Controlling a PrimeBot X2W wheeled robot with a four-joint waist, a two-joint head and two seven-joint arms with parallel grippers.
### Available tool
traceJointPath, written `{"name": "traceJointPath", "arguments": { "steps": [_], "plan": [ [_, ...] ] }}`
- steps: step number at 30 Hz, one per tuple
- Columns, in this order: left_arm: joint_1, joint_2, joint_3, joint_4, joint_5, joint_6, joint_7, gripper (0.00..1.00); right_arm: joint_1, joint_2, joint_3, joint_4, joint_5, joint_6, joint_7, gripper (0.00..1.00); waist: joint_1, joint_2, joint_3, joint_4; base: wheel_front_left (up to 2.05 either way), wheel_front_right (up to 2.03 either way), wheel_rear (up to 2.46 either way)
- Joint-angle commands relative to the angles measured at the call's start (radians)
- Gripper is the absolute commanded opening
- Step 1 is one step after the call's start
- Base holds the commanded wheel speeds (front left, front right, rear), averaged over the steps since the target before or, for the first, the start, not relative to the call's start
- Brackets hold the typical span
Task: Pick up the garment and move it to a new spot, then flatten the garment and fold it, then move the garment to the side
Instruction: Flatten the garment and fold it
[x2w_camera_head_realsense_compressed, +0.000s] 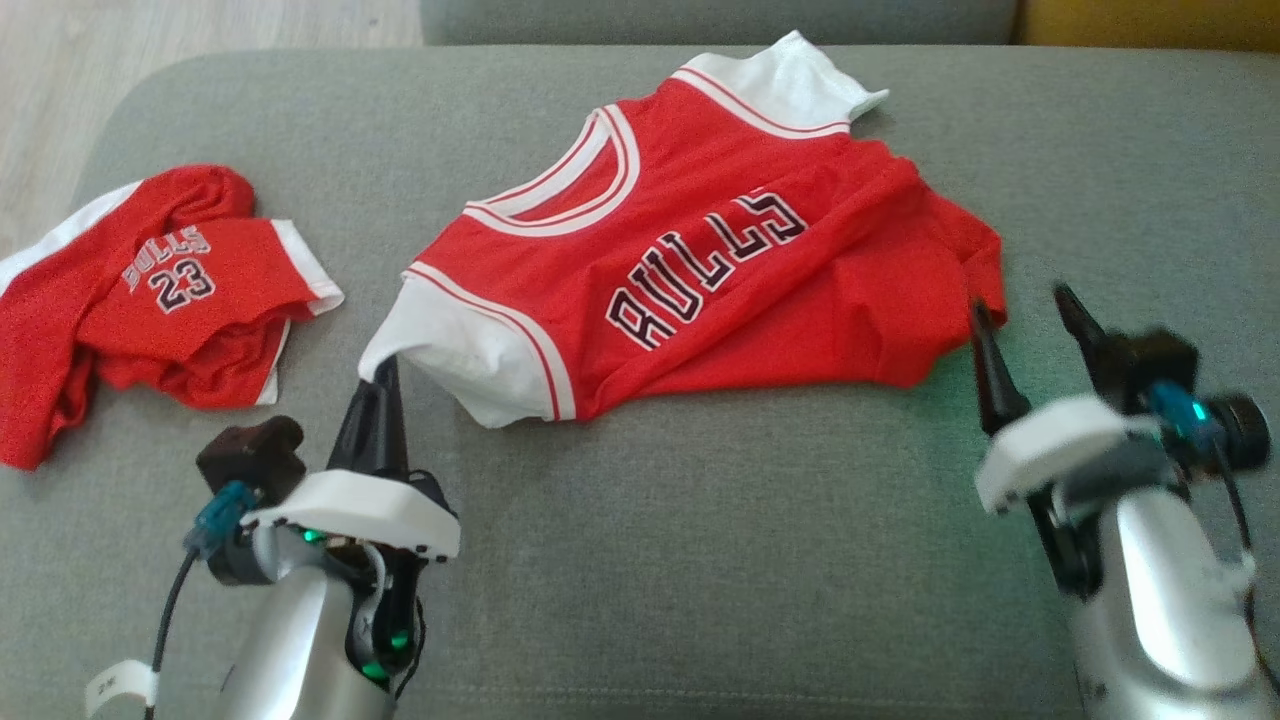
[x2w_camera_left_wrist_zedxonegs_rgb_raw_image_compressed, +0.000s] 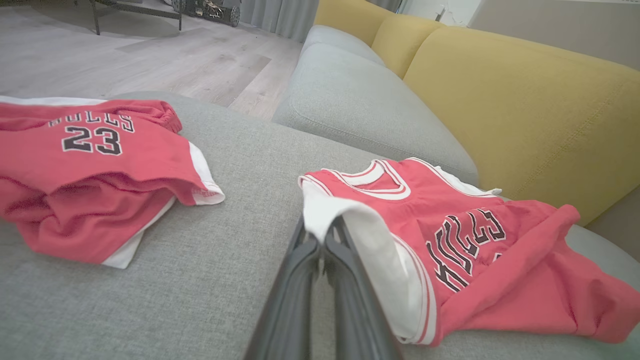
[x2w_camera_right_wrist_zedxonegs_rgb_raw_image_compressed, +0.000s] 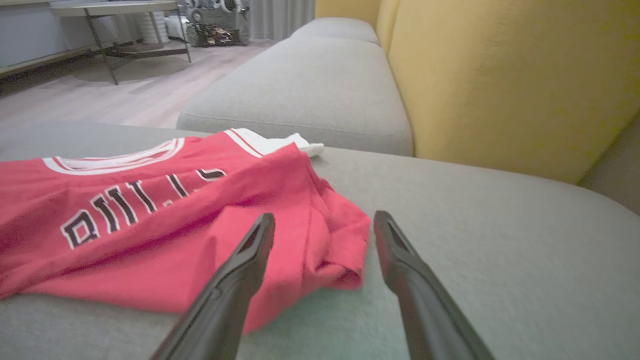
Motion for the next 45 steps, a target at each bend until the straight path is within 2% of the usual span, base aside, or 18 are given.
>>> {"name": "traceJointPath", "arguments": {
  "steps": [1, 6, 16, 22, 28, 29, 30, 31, 40, 45],
  "plan": [
    [-0.027, 0.017, 0.024, -0.030, -0.007, -0.004, -0.012, 0.00, -0.063, -0.015, 0.037, -0.025, 0.009, 0.002, 0.004, 1.00, 0.0000, -0.0001, 0.010, 0.009, 0.00, 0.00, 0.00],
    [-0.051, 0.017, -0.010, -0.043, -0.022, -0.006, -0.012, 0.00, -0.195, -0.052, 0.101, 0.069, 0.062, 0.002, 0.049, 1.00, 0.0000, -0.0001, 0.046, 0.040, 0.00, 0.00, 0.00],
    [-0.097, 0.017, -0.063, -0.066, -0.056, -0.005, -0.012, 0.00, -0.429, -0.120, 0.150, 0.331, 0.159, 0.002, 0.106, 1.00, 0.0000, -0.0001, 0.111, 0.098, 0.00, 0.00, 0.00],
    [-0.108, 0.017, -0.074, -0.070, -0.065, -0.003, -0.012, 0.00, -0.520, -0.141, 0.176, 0.458, 0.237, 0.002, 0.114, 1.00, 0.0000, -0.0001, 0.130, 0.114, 0.00, 0.00, 0.00],
    [-0.114, 0.017, -0.080, -0.072, -0.068, -0.002, -0.012, 0.00, -0.574, -0.158, 0.226, 0.534, 0.295, 0.002, 0.101, 1.00, 0.0000, -0.0001, 0.140, 0.123, 0.00, 0.00, 0.00],
    [-0.115, 0.017, -0.080, -0.072, -0.069, -0.001, -0.012, 0.00, -0.580, -0.160, 0.237, 0.543, 0.303, 0.002, 0.098, 0.87, 0.0000, -0.0001, 0.141, 0.124, 0.00, 0.00, 0.00],
    [-0.115, 0.017, -0.079, -0.072, -0.069, -0.001, -0.012, 0.00, -0.584, -0.161, 0.248, 0.551, 0.310, 0.002, 0.095, 0.17, 0.0000, -0.0001, 0.142, 0.124, 0.00, 0.00, 0.00],
    [-0.115, 0.017, -0.079, -0.071, -0.069, 0.000, -0.012, 0.00, -0.587, -0.161, 0.260, 0.557, 0.318, 0.002, 0.091, 0.00, 0.0000, -0.0001, 0.141, 0.124, 0.00, 0.00, 0.00],
    [-0.102, 0.017, -0.064, -0.064, -0.062, 0.005, -0.012, 0.00, -0.575, -0.187, 0.313, 0.586, 0.322, 0.002, 0.027, 0.00, 0.0000, -0.0001, 0.107, 0.099, 0.00, 0.00, 0.00],
    [-0.089, 0.017, -0.044, -0.065, -0.050, 0.006, -0.012, 0.00, -0.540, -0.199, 0.321, 0.558, 0.324, 0.002, -0.015, 0.00, 0.0000, -0.0001, 0.074, 0.071, 0.00, 0.00, 0.00]
  ]
}}
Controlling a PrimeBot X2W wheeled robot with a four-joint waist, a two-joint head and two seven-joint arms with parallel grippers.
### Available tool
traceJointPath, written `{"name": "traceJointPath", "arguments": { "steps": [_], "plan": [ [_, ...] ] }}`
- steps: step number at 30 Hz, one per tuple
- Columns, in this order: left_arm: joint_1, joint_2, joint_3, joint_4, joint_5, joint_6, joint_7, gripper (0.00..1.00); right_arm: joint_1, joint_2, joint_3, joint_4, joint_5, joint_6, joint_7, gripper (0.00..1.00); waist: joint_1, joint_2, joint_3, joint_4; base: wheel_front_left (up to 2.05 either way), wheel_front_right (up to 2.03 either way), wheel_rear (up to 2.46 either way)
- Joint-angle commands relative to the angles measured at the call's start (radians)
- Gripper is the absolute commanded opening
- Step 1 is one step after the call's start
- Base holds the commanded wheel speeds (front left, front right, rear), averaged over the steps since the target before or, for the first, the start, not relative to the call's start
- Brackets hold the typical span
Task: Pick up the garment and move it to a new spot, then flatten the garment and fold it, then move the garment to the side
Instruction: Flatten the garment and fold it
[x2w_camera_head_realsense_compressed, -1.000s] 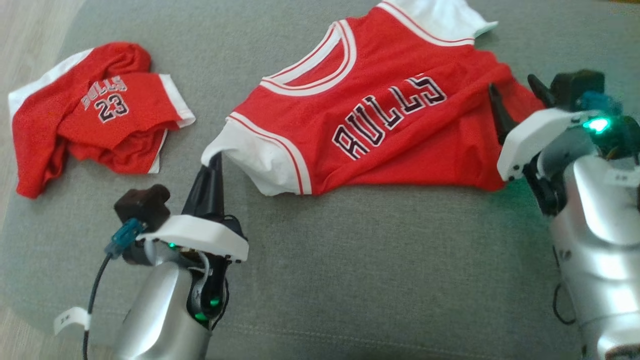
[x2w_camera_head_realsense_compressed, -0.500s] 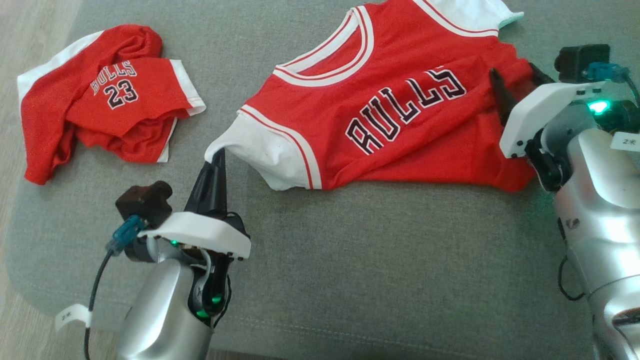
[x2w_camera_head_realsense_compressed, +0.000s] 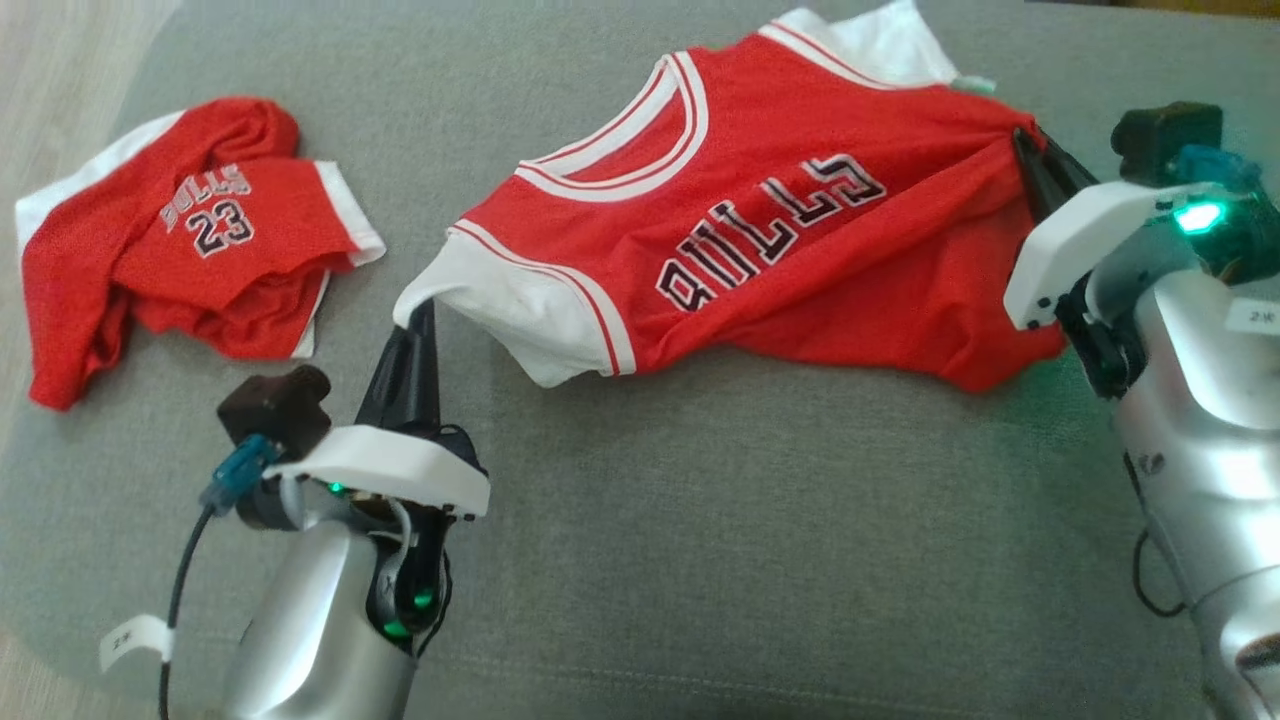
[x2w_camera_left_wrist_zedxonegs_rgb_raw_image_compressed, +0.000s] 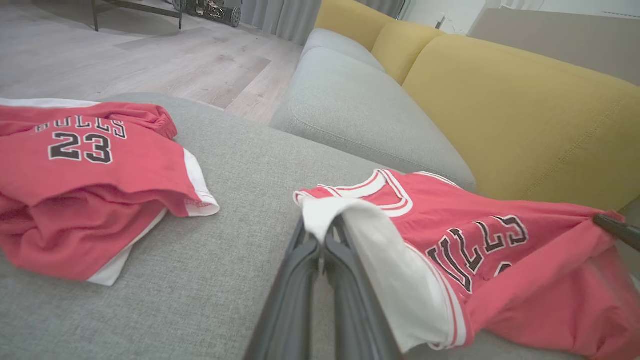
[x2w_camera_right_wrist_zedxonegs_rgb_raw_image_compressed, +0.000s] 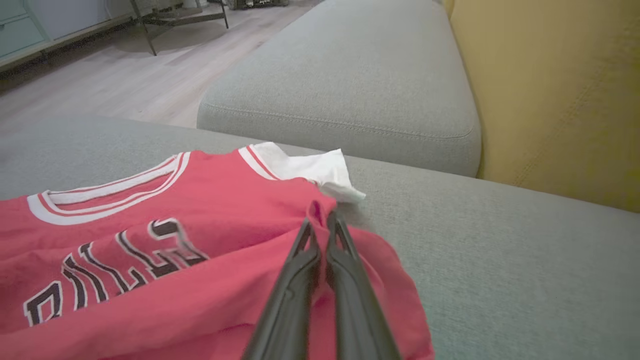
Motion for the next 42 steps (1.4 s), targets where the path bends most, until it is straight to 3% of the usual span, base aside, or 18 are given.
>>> {"name": "traceJointPath", "arguments": {
  "steps": [1, 5, 12, 19, 20, 22, 33, 42],
  "plan": [
    [-0.015, 0.018, 0.043, -0.033, 0.009, 0.001, -0.012, 0.00, 0.016, -0.009, 0.007, -0.039, 0.006, 0.002, -0.010, 0.00, 0.0000, 0.0000, -0.015, -0.016, 0.00, 0.00, 0.00],
    [0.002, 0.018, 0.059, -0.042, 0.015, 0.002, -0.012, 0.00, 0.061, -0.027, 0.018, -0.102, 0.016, 0.002, -0.002, 0.00, 0.0000, 0.0000, -0.040, -0.044, 0.00, 0.00, 0.00],
    [0.014, 0.018, 0.049, -0.066, 0.006, -0.004, -0.012, 0.00, 0.077, -0.132, 0.002, -0.201, -0.082, 0.002, -0.003, 0.00, 0.0000, 0.0000, -0.062, -0.068, 0.00, 0.00, 0.00],
    [0.029, 0.018, -0.004, -0.061, -0.005, -0.013, -0.012, 0.00, 0.149, -0.143, -0.025, -0.253, -0.138, 0.002, -0.005, 0.02, 0.0000, 0.0000, -0.074, -0.064, 0.00, 0.00, 0.00],
    [0.032, 0.018, -0.011, -0.055, -0.004, -0.014, -0.012, 0.00, 0.175, -0.137, -0.028, -0.264, -0.140, 0.002, -0.002, 0.29, 0.0000, 0.0000, -0.075, -0.065, 0.00, 0.00, 0.00],
    [0.040, 0.018, -0.025, -0.040, 0.000, -0.018, -0.012, 0.00, 0.235, -0.117, -0.042, -0.287, -0.133, 0.002, 0.014, 1.00, 0.0000, 0.0000, -0.078, -0.071, 0.00, 0.00, 0.00],
    [0.065, 0.018, -0.006, -0.009, 0.020, -0.023, -0.012, 0.00, 0.514, -0.027, -0.211, -0.544, -0.151, 0.002, 0.137, 1.00, 0.0000, 0.0000, -0.096, -0.115, 0.00, 0.00, 0.00],
    [0.060, 0.018, 0.013, -0.023, 0.020, -0.028, -0.012, 0.00, 0.741, 0.091, -0.334, -0.777, -0.182, 0.002, 0.246, 1.00, 0.0000, 0.0000, -0.078, -0.127, 0.00, 0.00, 0.00]
  ]
}}
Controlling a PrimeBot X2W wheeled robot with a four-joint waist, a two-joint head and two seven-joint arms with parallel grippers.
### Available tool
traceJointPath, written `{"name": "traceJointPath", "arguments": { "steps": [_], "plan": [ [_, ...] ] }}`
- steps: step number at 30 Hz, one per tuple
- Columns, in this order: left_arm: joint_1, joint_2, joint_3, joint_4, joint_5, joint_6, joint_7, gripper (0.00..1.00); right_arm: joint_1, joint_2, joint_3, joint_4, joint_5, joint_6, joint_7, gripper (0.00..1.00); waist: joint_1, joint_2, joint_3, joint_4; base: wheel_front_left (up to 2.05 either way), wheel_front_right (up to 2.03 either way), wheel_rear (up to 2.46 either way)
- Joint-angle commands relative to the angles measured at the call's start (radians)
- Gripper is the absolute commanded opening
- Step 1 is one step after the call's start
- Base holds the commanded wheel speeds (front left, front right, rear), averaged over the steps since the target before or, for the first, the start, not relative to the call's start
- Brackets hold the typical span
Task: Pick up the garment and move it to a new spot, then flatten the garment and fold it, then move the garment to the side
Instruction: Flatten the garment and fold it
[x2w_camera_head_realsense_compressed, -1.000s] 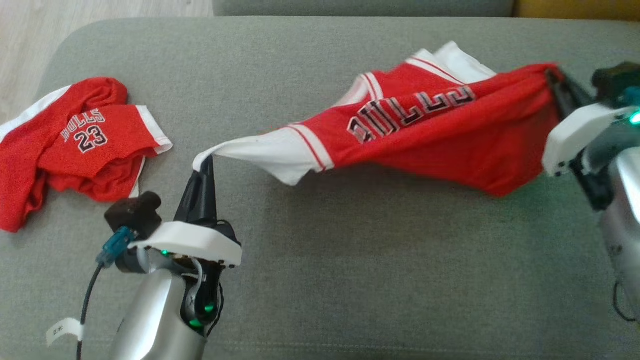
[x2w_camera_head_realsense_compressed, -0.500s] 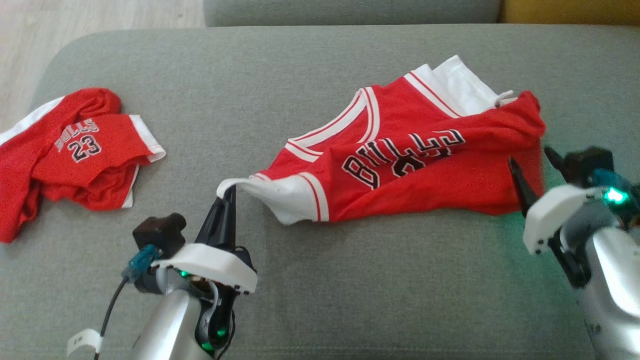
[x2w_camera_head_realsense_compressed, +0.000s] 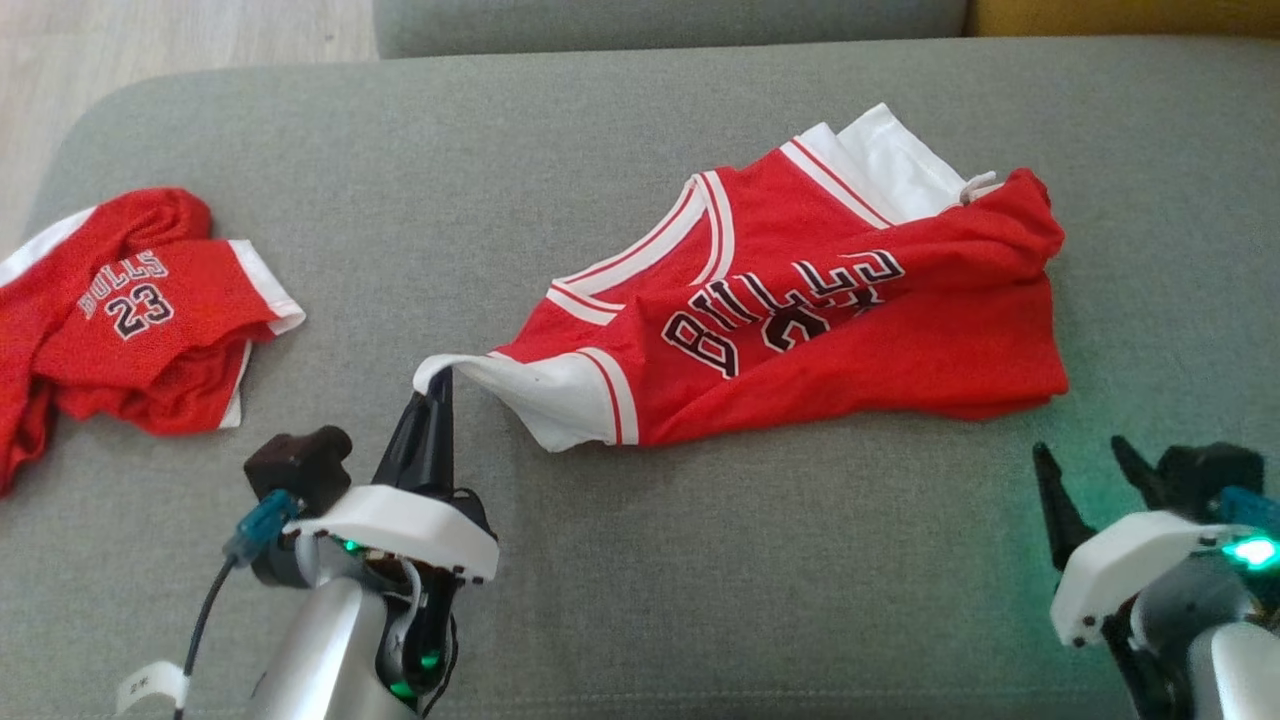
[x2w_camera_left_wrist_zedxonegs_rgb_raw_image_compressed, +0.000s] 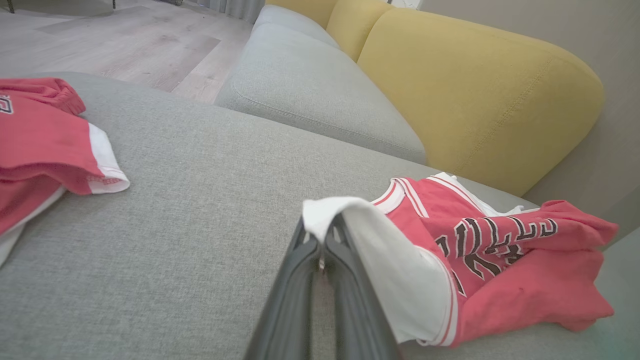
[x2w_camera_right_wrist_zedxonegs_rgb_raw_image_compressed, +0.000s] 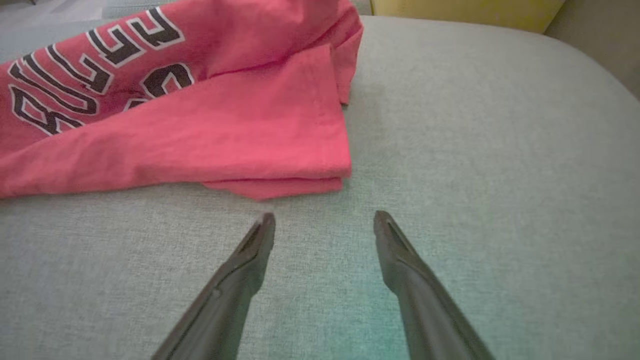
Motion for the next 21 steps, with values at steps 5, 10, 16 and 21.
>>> {"name": "traceJointPath", "arguments": {
  "steps": [5, 10, 16, 21],
  "plan": [
    [-0.033, 0.015, 0.031, -0.035, 0.008, -0.009, -0.012, 0.00, -0.059, 0.044, -0.032, -0.049, 0.021, 0.002, -0.002, 1.00, 0.0000, -0.0001, 0.019, -0.002, 0.00, 0.00, 0.00],
    [-0.043, 0.015, 0.028, -0.034, 0.008, -0.013, -0.012, 0.00, -0.128, 0.071, -0.076, 0.012, 0.039, 0.002, -0.004, 1.00, 0.0000, -0.0001, 0.034, 0.009, 0.00, 0.00, 0.00],
    [-0.053, 0.015, 0.025, -0.034, 0.011, -0.013, -0.012, 0.00, -0.214, 0.079, -0.114, 0.129, 0.034, 0.002, -0.010, 1.00, 0.0000, -0.0001, 0.056, 0.025, 0.00, 0.00, 0.00],
    [-0.061, 0.015, 0.030, -0.036, 0.015, -0.016, -0.012, 0.00, -0.270, 0.080, -0.114, 0.209, 0.036, 0.002, -0.017, 1.00, 0.0000, -0.0001, 0.075, 0.033, 0.00, 0.00, 0.00]
  ]
}}
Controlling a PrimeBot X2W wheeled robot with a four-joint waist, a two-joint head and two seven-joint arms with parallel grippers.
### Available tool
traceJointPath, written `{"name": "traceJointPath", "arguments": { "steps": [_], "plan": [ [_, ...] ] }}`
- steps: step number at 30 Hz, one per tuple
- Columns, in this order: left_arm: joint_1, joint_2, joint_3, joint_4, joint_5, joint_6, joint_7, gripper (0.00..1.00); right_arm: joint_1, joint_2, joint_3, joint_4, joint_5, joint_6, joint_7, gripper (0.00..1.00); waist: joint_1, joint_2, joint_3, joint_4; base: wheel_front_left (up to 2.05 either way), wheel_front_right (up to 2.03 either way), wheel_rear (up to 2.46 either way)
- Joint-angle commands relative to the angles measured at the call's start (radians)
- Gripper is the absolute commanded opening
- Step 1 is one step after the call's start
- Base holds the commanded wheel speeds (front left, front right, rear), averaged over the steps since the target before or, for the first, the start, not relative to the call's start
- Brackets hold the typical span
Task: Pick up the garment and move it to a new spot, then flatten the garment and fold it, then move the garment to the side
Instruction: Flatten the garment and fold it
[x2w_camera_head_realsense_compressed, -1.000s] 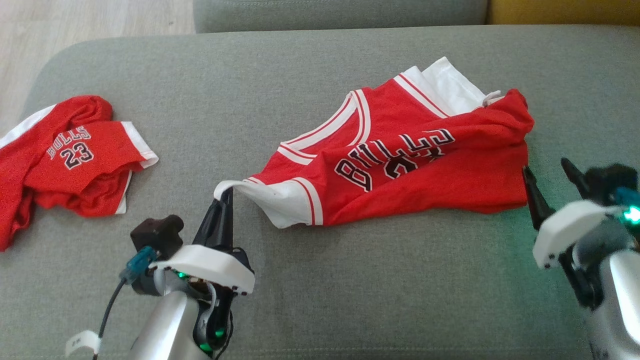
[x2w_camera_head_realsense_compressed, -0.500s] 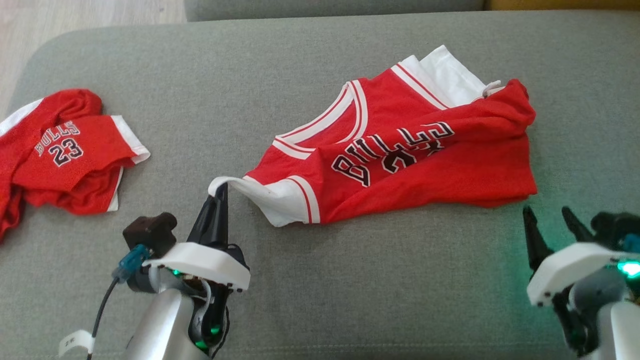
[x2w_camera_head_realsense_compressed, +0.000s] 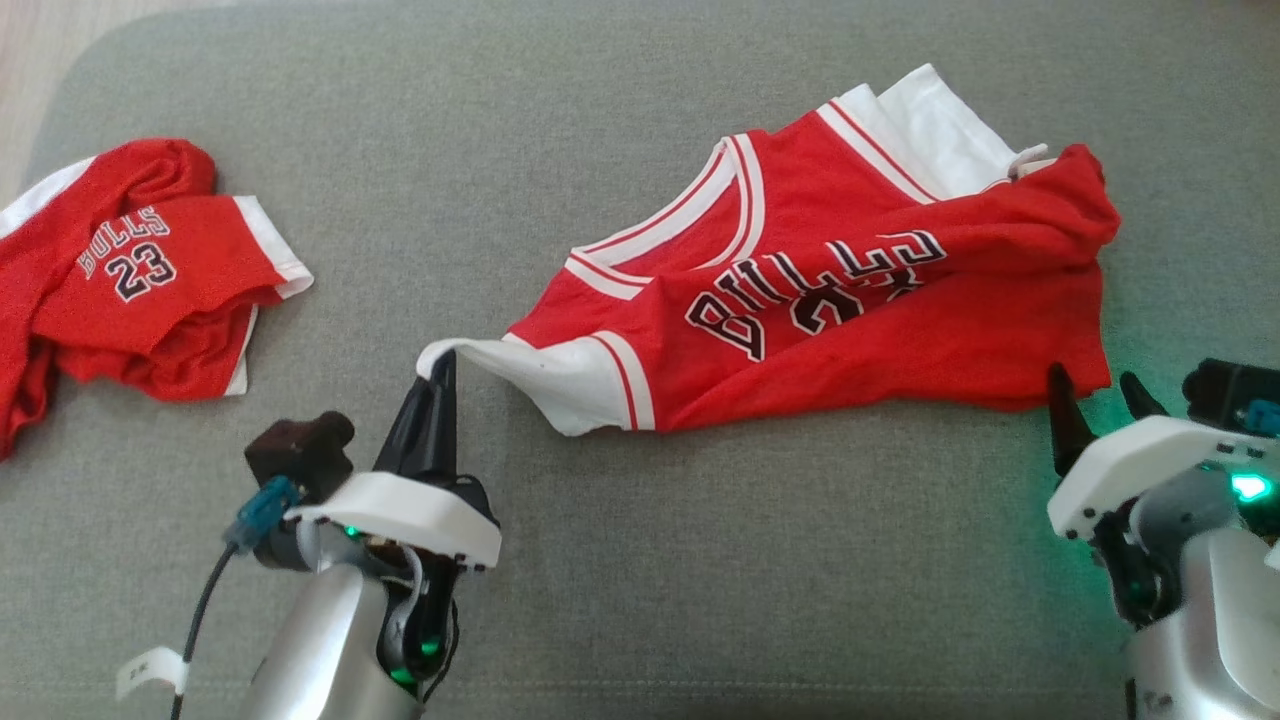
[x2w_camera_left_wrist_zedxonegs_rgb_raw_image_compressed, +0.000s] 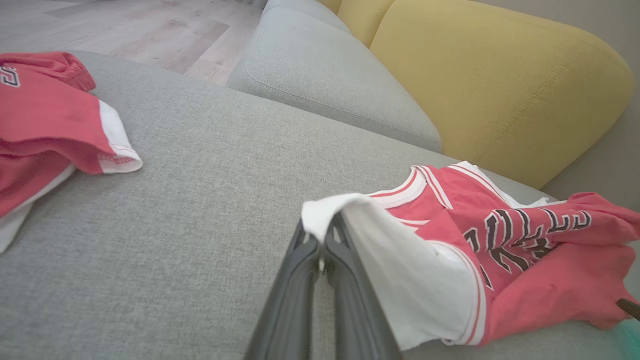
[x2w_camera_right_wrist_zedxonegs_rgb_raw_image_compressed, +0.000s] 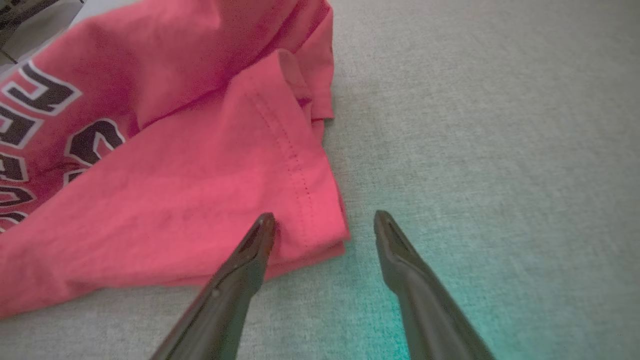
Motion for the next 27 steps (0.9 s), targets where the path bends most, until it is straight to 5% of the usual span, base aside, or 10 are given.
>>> {"name": "traceJointPath", "arguments": {
  "steps": [1, 4, 5, 7, 8, 17, 27],
  "plan": [
    [-0.048, 0.016, 0.032, -0.032, 0.008, -0.006, -0.012, 0.00, -0.048, -0.004, 0.026, -0.012, -0.004, 0.002, -0.017, 1.00, 0.0000, 0.0000, 0.007, 0.003, 0.00, 0.00, 0.00],
    [-0.051, 0.016, 0.035, -0.031, 0.010, -0.008, -0.012, 0.00, -0.068, -0.006, 0.036, 0.021, -0.001, 0.002, -0.026, 1.00, 0.0000, 0.0000, 0.014, 0.004, 0.00, 0.00, 0.00],
    [-0.052, 0.016, 0.036, -0.031, 0.011, -0.009, -0.012, 0.00, -0.073, -0.009, 0.042, 0.031, -0.002, 0.002, -0.027, 0.78, 0.0000, 0.0000, 0.015, 0.004, 0.00, 0.00, 0.00],
    [-0.054, 0.016, 0.036, -0.029, 0.011, -0.009, -0.012, 0.00, -0.080, -0.015, 0.050, 0.047, -0.001, 0.002, -0.034, 0.06, 0.0000, 0.0000, 0.016, 0.005, 0.00, 0.00, 0.00],
    [-0.055, 0.016, 0.037, -0.027, 0.011, -0.009, -0.012, 0.00, -0.082, -0.017, 0.053, 0.053, -0.001, 0.002, -0.038, 0.00, 0.0000, 0.0000, 0.016, 0.004, 0.00, 0.00, 0.00],
    [-0.053, 0.016, 0.052, -0.028, 0.017, -0.007, -0.012, 0.00, -0.063, -0.061, 0.087, -0.005, -0.035, 0.002, -0.066, 0.00, 0.0000, 0.0000, -0.013, -0.013, 0.00, 0.00, 0.00],
    [-0.063, 0.016, 0.079, -0.121, 0.000, -0.008, -0.012, 0.00, -0.042, -0.104, 0.111, -0.275, 0.027, 0.002, -0.011, 0.00, 0.0000, 0.0000, -0.093, -0.046, 0.00, 0.00, 0.00]
  ]
}}
